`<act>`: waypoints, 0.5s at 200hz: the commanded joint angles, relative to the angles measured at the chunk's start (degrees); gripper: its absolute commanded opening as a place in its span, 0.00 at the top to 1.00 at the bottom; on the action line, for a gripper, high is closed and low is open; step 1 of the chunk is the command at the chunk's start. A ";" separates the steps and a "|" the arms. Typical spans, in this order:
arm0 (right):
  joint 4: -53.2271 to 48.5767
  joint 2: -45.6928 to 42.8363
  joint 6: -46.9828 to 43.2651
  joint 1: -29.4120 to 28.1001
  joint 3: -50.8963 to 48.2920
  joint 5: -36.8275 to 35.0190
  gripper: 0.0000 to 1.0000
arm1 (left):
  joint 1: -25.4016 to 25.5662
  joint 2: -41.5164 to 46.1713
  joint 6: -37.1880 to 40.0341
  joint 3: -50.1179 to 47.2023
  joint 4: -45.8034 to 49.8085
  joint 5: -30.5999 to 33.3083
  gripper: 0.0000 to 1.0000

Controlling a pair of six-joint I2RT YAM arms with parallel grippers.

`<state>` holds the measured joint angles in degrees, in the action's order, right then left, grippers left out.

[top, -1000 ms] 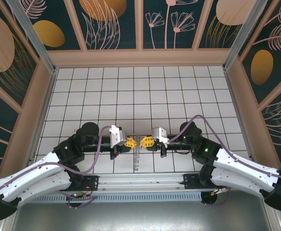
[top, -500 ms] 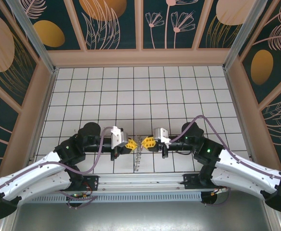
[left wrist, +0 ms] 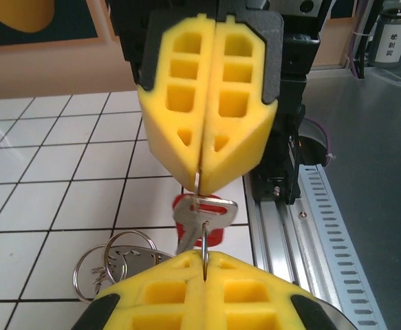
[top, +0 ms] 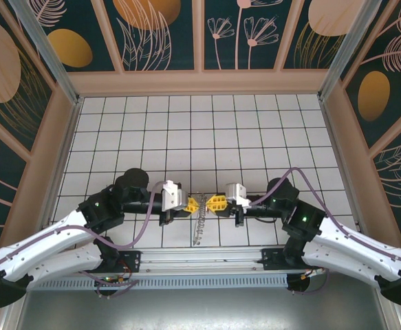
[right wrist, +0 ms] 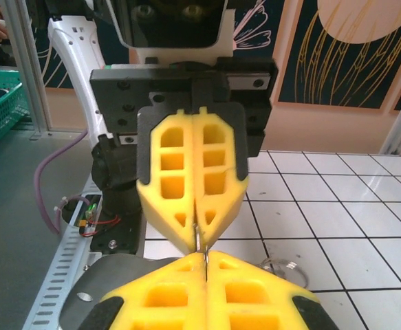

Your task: Put the keys on the keyring

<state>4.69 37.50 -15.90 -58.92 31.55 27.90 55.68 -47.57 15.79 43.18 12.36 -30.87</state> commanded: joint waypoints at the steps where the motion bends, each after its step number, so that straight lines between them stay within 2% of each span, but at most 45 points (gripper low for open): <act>1: 2.11 -0.60 0.56 -0.68 -0.74 -1.89 1.00 | 0.21 -0.62 4.36 2.81 1.67 -0.28 1.00; 100: 1.86 -0.10 0.17 -1.19 -1.14 -3.23 1.00 | 0.17 -1.57 4.83 3.36 2.41 -0.15 1.00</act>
<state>4.95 38.54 -15.94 -59.35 31.05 25.52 55.68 -50.13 19.46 44.80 15.31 -30.85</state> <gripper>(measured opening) 0.039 0.045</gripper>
